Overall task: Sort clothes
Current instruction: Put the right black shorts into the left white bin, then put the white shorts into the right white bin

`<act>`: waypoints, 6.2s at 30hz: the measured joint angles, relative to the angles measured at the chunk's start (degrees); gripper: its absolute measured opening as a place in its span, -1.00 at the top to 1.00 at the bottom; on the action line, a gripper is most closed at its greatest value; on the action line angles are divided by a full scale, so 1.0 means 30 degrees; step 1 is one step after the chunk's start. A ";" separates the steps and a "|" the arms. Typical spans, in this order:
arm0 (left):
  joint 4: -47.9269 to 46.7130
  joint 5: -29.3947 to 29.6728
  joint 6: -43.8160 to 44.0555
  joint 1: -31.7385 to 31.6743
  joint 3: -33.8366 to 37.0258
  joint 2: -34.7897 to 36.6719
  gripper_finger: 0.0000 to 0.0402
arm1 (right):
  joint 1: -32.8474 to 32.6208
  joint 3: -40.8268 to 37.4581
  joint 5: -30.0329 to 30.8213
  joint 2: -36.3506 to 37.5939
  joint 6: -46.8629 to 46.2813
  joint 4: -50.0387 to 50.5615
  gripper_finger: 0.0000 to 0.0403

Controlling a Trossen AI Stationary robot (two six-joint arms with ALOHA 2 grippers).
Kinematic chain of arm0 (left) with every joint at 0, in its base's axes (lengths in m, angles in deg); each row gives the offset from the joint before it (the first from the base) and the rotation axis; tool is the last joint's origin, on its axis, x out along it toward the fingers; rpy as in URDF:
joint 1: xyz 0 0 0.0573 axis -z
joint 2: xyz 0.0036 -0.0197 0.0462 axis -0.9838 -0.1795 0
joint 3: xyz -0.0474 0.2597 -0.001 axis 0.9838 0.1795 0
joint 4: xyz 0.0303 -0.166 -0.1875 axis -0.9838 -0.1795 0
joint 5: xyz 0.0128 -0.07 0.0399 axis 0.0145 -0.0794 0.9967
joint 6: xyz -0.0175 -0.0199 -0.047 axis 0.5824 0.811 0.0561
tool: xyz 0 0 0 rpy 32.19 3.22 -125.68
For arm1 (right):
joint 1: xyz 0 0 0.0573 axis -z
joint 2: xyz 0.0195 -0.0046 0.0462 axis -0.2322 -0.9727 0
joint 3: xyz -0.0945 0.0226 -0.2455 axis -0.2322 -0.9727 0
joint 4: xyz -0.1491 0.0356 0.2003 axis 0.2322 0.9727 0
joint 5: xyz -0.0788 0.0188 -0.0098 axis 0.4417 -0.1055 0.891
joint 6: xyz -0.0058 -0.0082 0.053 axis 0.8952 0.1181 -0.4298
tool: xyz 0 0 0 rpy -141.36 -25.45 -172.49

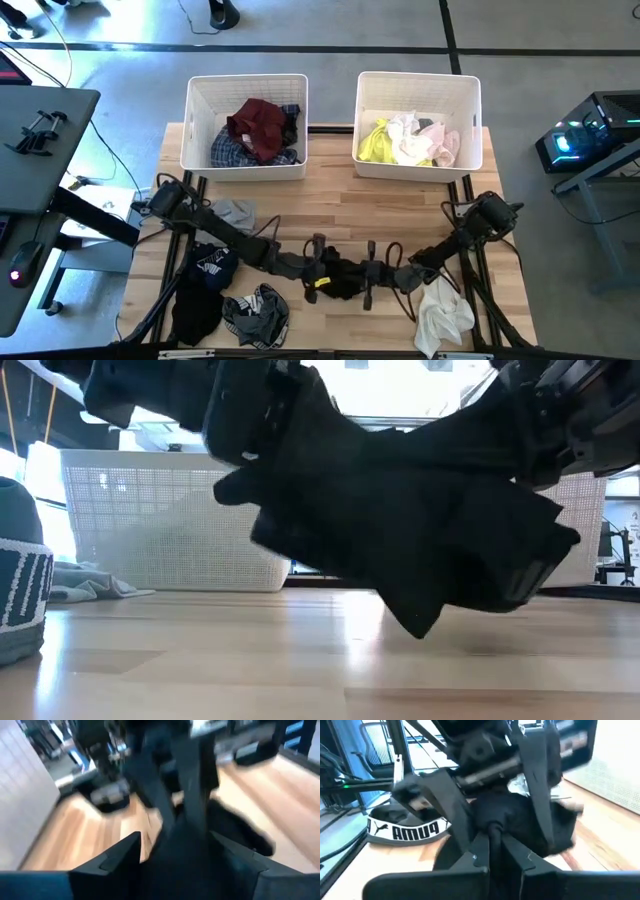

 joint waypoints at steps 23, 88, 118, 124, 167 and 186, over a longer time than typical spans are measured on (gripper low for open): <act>-0.1916 -0.2470 0.3878 -0.0320 0.0080 -0.0040 0.90 | -0.0258 0.0066 0.0093 0.0697 0.2826 -0.0766 0.41; -2.1314 -0.5122 0.3734 -2.2763 -0.0189 1.2164 0.38 | -0.3266 0.0044 0.8823 0.4532 0.2699 0.5338 0.22; -2.1312 -0.7214 0.4459 -1.5922 -0.0381 1.9538 0.66 | -0.3281 0.0044 0.8801 0.4517 0.2254 0.6053 0.22; -1.5534 -0.8053 0.4326 -1.1028 0.2893 2.0843 0.66 | -0.3179 0.0044 0.6068 0.4517 -0.0946 0.6949 0.22; -1.0430 -0.4379 0.3537 -0.5377 0.5872 1.6626 0.66 | -0.6195 0.5880 -1.8439 0.3845 -2.8391 3.4981 0.27; -1.0249 -0.4379 0.3705 -0.5377 0.5872 1.6633 0.66 | -0.5762 0.7870 -0.0651 0.3679 -2.3113 3.6146 0.96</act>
